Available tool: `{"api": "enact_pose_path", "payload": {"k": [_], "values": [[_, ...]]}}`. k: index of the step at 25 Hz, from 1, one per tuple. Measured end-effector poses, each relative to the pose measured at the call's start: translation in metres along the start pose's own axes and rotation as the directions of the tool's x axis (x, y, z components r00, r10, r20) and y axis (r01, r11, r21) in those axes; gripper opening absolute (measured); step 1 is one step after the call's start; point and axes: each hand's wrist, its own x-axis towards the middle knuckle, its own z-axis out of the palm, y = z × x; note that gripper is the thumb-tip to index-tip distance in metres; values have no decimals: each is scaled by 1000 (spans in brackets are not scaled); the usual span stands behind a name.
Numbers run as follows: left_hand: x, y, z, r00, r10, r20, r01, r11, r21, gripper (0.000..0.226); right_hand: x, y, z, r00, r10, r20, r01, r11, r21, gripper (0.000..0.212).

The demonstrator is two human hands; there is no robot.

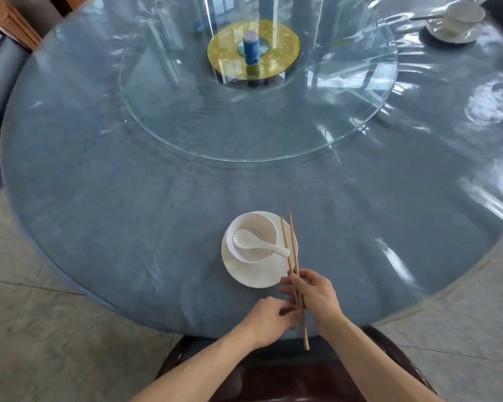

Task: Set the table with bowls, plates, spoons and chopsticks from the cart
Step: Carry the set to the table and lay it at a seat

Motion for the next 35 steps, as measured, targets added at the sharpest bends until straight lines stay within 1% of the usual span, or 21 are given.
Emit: {"api": "enact_pose_path", "payload": {"k": [2, 4, 6, 7, 9, 12, 14, 17, 20, 22, 25, 29, 32, 35], "values": [[4, 1, 6, 998, -49, 28, 53, 984, -167, 33, 3, 1, 2, 1000, 0, 3, 0, 1000, 31, 10], [7, 1, 10, 994, -99, 44, 108, 942, -319, 25, 6, 1, 5, 1000, 4, 3, -5, 995, 96, 10], [8, 1, 11, 987, -152, 53, 160, 891, -426, 21, 8, 2, 7, 1000, 12, -2, -11, 988, 154, 10], [9, -1, 11, 983, -173, 54, 178, 870, -460, 22, 9, 2, 8, 1000, 8, -3, -8, 988, 156, 10], [9, -5, 9, 980, -196, 46, 192, 845, -500, 23, 8, 4, 6, 1000, -12, 4, 12, 997, 74, 12], [10, -8, 2, 982, -190, 4, 167, 851, -498, 20, 7, 10, 0, 998, -57, 19, 59, 990, -128, 14], [13, -10, -4, 981, -186, -51, 142, 875, -463, 23, 6, 17, -4, 997, -63, 34, 68, 977, -202, 15], [18, -12, -12, 981, -186, -60, 144, 896, -420, 23, 3, 22, -7, 999, -4, 53, 15, 980, -198, 17], [19, -13, -17, 969, -244, -33, 208, 882, -423, 23, 5, 19, -5, 996, 67, 50, -59, 986, -153, 16], [20, -13, -17, 958, -285, -43, 239, 870, -431, 25, 8, 18, -4, 996, 77, 51, -68, 985, -159, 16], [20, -14, -15, 960, -267, -85, 211, 889, -406, 24, 11, 17, -4, 995, 84, 59, -72, 980, -187, 14], [18, -20, -12, 959, -256, -118, 192, 900, -391, 24, 11, 21, -3, 997, 33, 69, -17, 975, -222, 12], [20, -22, -9, 945, -259, -197, 181, 922, -343, 34, 14, 24, -1, 999, -40, 31, 47, 961, -274, 6], [23, -22, -8, 928, -279, -249, 188, 924, -333, 43, 16, 26, -2, 997, -76, 7, 75, 964, -254, 5]]}}
